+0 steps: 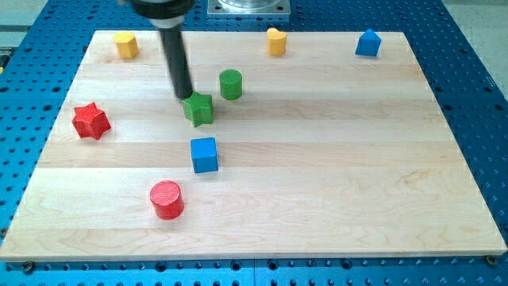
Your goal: Move the green circle vertically below the triangle
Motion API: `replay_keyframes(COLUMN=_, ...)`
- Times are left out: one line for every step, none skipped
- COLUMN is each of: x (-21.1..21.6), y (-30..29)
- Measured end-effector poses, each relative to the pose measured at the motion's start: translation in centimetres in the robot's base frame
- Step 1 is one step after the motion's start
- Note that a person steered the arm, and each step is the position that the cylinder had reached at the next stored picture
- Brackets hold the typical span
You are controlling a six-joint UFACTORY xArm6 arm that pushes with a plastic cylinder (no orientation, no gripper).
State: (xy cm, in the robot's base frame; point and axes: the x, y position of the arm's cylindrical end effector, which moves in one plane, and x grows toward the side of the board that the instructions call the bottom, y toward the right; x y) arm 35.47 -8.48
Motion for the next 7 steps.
replay_keyframes(x=-2.1, y=3.8)
replay_keyframes(x=-1.0, y=8.6)
replay_keyframes(x=0.0, y=13.0)
replay_keyframes(x=-3.3, y=13.0)
replay_keyframes(x=-0.8, y=18.0)
replay_keyframes(x=3.0, y=20.1)
replay_keyframes(x=0.6, y=17.3)
